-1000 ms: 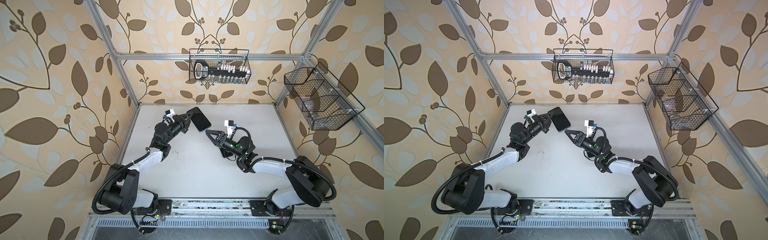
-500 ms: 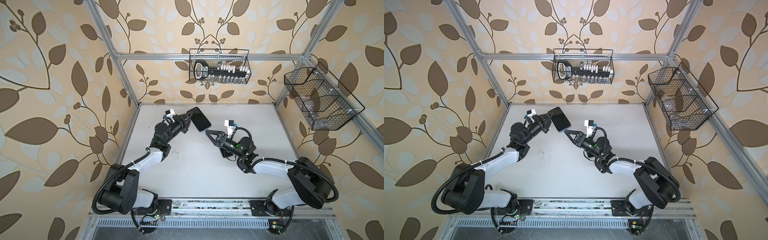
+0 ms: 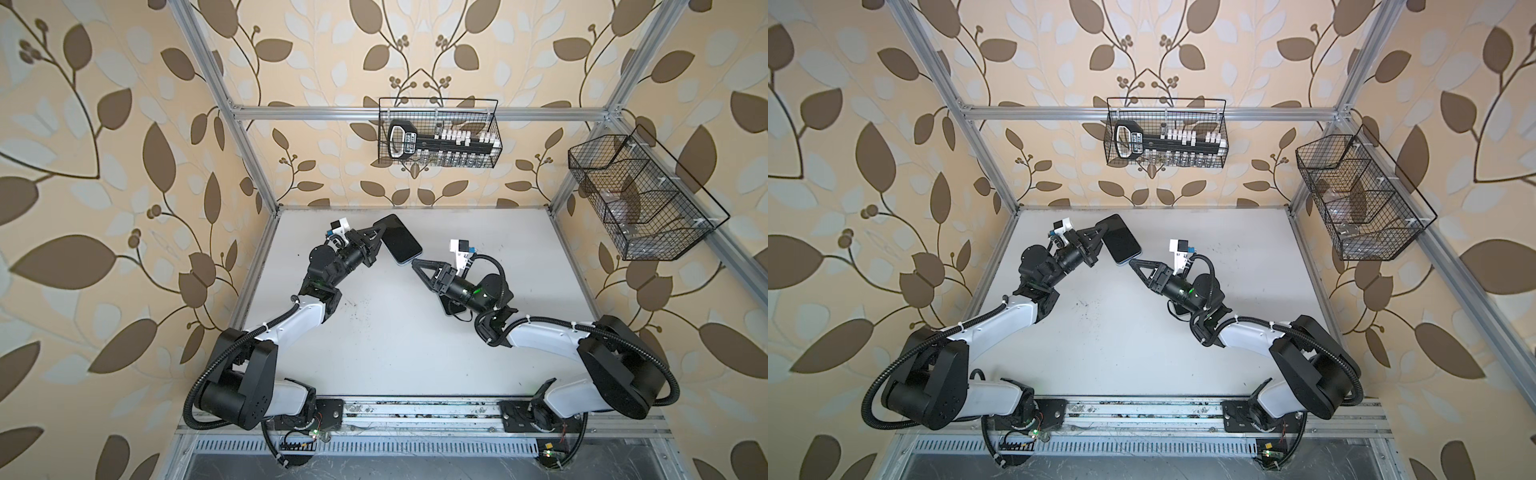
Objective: Take the phone out of the phone case
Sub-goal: Remove the phone case from the phone.
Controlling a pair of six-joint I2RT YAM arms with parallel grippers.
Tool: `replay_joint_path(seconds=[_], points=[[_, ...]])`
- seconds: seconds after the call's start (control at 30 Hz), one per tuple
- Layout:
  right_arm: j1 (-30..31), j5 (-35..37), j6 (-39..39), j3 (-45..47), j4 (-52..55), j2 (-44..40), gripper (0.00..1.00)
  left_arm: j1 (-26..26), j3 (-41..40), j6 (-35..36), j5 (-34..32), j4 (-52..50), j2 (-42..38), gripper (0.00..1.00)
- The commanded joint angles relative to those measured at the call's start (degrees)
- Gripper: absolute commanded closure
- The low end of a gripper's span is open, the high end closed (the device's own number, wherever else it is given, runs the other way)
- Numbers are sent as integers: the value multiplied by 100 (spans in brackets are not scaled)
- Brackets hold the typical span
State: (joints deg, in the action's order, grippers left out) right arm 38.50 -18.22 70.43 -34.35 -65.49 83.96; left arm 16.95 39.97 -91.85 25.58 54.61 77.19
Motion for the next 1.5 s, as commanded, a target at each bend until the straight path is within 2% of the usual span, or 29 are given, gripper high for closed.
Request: replay_joint_path(seconds=[0.0,1.47], points=[[4,-27,1,-191,-139,110,26,72,201,-79,131,544,-310,100],[-187,-33,333,-473,-555,775,27,280,3,-74,110,412,-602,100]])
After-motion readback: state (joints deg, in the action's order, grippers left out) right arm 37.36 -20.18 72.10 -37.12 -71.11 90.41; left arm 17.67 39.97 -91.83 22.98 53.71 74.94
